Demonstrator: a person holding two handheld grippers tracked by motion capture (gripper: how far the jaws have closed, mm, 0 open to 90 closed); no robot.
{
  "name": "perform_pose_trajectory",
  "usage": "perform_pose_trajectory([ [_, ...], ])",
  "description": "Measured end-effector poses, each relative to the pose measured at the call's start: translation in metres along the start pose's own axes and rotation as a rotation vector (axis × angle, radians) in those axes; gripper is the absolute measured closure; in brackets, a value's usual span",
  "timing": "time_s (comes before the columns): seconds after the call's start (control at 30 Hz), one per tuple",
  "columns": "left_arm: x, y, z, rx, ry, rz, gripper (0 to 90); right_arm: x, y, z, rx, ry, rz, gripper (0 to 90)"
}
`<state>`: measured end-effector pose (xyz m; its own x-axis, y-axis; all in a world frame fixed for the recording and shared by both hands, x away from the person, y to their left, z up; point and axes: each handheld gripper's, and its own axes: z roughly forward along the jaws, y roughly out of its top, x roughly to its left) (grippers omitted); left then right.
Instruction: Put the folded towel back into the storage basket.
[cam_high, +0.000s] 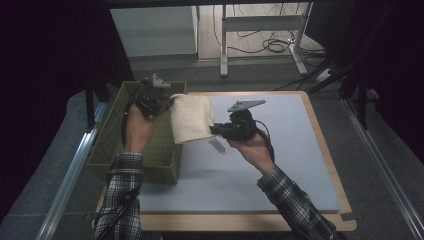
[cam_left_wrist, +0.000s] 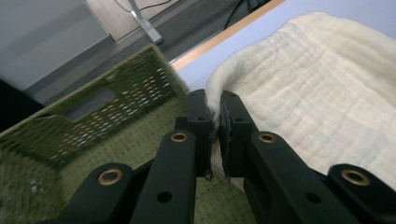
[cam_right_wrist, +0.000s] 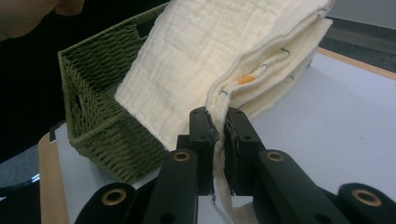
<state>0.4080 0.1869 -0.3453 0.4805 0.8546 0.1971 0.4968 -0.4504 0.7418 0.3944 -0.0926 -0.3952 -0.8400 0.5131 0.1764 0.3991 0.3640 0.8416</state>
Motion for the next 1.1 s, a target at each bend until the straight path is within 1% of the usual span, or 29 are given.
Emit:
perform_pose_trajectory([
  [0.17,0.015,-0.009,-0.008,0.013,0.035,-0.019,84.4,0.011,0.008,0.02,0.001,0.026,-0.011,82.4],
  [0.23,0.02,-0.014,-0.011,0.019,0.051,-0.024,84.5,0.016,0.011,0.029,0.002,0.044,-0.01,82.5],
  [0.33,0.029,-0.023,-0.016,0.026,0.078,-0.037,84.4,0.022,0.015,0.041,0.004,0.059,-0.013,82.4],
  [0.43,0.039,-0.032,-0.02,0.033,0.096,-0.053,84.4,0.029,0.02,0.054,0.009,0.077,-0.009,82.4],
  [0.57,0.05,-0.044,-0.023,0.054,0.124,-0.067,84.4,0.04,0.025,0.073,0.017,0.094,-0.022,82.1],
  [0.63,0.055,-0.05,-0.023,0.059,0.134,-0.076,84.4,0.046,0.028,0.082,0.028,0.094,-0.034,82.0],
  [0.73,0.065,-0.06,-0.024,0.077,0.161,-0.085,84.4,0.054,0.032,0.098,0.04,0.103,-0.04,82.0],
  [0.83,0.074,-0.068,-0.024,0.087,0.169,-0.104,84.3,0.063,0.035,0.115,0.059,0.112,-0.054,82.0],
  [0.93,0.083,-0.076,-0.022,0.106,0.177,-0.119,84.3,0.071,0.038,0.128,0.078,0.116,-0.064,81.9],
  [1.1,0.091,-0.085,-0.016,0.135,0.191,-0.119,84.2,0.081,0.042,0.149,0.109,0.114,-0.063,81.7],
])
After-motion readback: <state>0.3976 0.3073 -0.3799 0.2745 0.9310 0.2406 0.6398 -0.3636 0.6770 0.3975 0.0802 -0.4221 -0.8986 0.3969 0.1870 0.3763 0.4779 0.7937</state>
